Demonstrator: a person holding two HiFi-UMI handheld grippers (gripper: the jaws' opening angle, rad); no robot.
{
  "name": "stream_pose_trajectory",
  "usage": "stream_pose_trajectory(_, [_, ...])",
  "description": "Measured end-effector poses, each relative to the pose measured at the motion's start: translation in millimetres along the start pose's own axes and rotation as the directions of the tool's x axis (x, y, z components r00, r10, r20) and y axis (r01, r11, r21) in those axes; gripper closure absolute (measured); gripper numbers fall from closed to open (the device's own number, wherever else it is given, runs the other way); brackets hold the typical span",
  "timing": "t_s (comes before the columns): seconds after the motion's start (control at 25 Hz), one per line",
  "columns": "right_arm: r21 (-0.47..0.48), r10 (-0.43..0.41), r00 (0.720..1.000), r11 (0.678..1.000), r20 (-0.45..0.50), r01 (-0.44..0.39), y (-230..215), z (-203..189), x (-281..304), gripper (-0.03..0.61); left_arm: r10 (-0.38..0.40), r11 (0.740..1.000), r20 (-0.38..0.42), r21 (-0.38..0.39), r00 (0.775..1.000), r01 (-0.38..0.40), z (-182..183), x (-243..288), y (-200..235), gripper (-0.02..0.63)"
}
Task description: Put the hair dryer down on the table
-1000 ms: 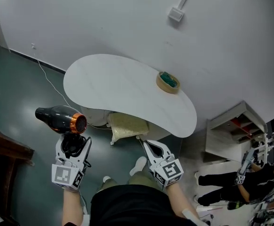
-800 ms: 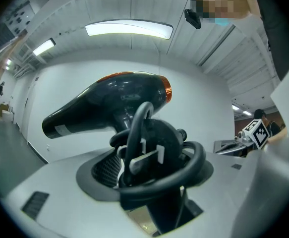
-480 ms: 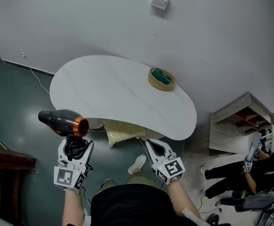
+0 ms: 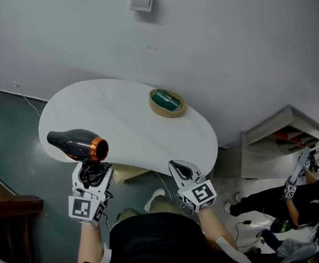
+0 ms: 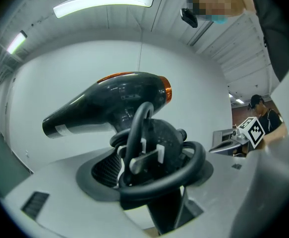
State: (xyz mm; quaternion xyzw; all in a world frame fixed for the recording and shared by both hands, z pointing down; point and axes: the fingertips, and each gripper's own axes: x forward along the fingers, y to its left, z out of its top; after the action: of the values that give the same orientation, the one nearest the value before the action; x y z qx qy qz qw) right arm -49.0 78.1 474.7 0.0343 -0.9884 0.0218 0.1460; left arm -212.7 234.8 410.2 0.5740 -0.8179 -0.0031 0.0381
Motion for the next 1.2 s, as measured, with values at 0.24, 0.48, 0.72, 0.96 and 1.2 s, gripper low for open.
stream_pose_trajectory(0.24, [0.052,-0.068,0.998,0.996,0.001,0.067,-99.4,-7.7,-19.1,0.563,-0.075,0.997,-0.035,-0.003,0.997,0.075,2.9,96.9,-49.1,0.290])
stream_pose_trajectory(0.48, [0.108,-0.161,0.987,0.981,0.006,0.159,-164.0,-20.9,-49.0,0.563,-0.190,0.981,-0.096,0.013,0.977,0.192,-3.3,164.5,-104.9,0.290])
stream_pose_trajectory(0.72, [0.164,-0.271,0.962,0.949,-0.017,0.270,-193.3,-39.8,-80.8,0.563,-0.328,0.943,-0.125,0.018,0.936,0.333,-16.9,215.9,-153.5,0.290])
stream_pose_trajectory(0.96, [0.211,-0.391,0.918,0.893,-0.067,0.396,-212.2,-60.3,-110.6,0.563,-0.471,0.879,-0.168,-0.013,0.866,0.476,-37.6,252.0,-195.3,0.290])
stream_pose_trajectory(1.2, [0.237,-0.516,0.847,0.814,-0.128,0.531,-217.4,-72.0,-129.5,0.563,-0.605,0.784,-0.223,-0.003,0.764,0.620,-56.3,280.3,-223.2,0.290])
